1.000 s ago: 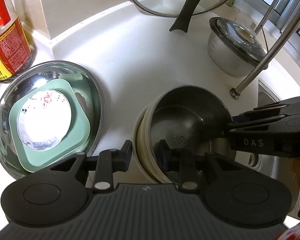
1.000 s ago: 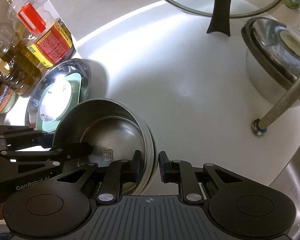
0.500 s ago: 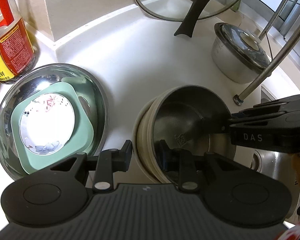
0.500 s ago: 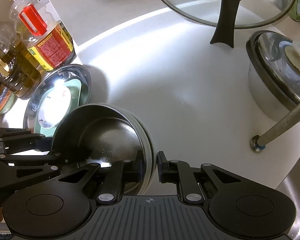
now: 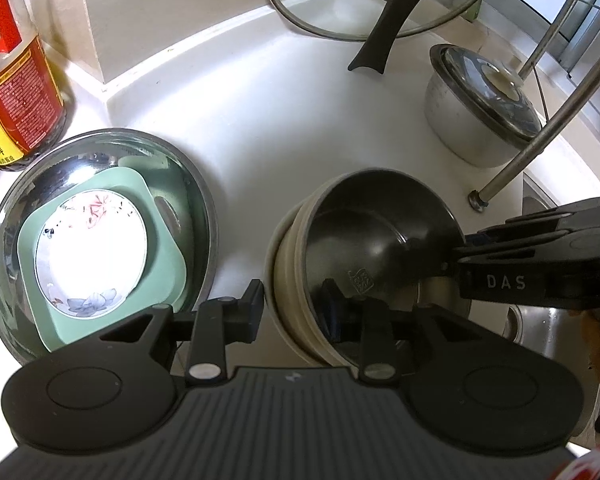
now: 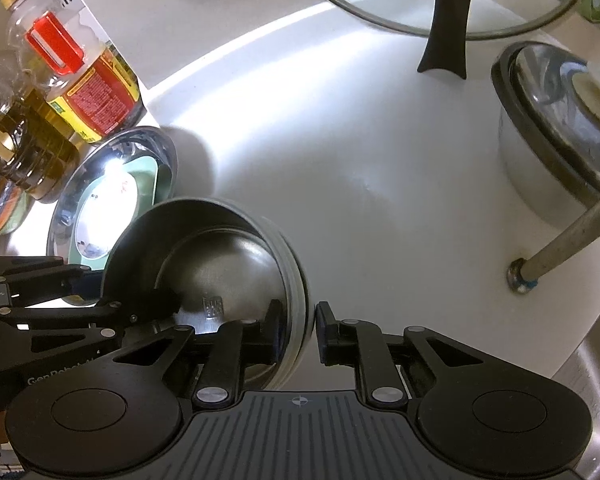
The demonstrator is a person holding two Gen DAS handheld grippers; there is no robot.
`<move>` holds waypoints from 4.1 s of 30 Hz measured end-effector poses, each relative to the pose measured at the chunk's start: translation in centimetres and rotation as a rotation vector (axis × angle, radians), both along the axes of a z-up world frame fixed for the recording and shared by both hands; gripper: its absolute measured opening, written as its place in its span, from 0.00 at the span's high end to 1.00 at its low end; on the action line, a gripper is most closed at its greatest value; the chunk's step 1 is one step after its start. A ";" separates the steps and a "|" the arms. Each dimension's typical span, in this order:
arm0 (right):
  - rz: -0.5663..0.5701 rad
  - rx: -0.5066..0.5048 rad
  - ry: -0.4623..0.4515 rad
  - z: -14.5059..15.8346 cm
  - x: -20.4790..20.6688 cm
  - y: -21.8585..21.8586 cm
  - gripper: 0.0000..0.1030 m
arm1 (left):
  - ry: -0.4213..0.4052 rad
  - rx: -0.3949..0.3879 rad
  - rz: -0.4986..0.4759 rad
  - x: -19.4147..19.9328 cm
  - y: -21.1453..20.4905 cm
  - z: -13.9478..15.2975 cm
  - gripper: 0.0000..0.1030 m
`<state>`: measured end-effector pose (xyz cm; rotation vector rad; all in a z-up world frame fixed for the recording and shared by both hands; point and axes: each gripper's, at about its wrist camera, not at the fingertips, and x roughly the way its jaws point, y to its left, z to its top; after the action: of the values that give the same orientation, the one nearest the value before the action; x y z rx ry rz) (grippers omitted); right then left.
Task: Organize plates and bowls
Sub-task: 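Carry the bowl stack with the right tool toward the steel tray, then lower the bowl stack onto the green plate on the steel tray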
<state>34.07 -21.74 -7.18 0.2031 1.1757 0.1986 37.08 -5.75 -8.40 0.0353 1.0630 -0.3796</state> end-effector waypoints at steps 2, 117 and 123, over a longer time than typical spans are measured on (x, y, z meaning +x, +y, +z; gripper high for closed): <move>-0.002 0.004 0.003 -0.1 0.1 -0.1 0.83 | -0.001 0.003 -0.003 0.0 -0.1 0.0 0.72; 0.361 -0.061 -0.043 1.0 10.2 18.1 0.88 | -0.002 -0.046 0.405 2.8 15.9 1.5 0.74; 0.353 -0.056 -0.044 1.0 10.2 18.0 0.88 | -0.009 -0.039 0.391 2.9 15.9 1.5 0.73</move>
<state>44.29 -3.76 -6.19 -0.0597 1.1656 0.4771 39.94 10.12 -6.92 -0.2028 1.0259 -0.0457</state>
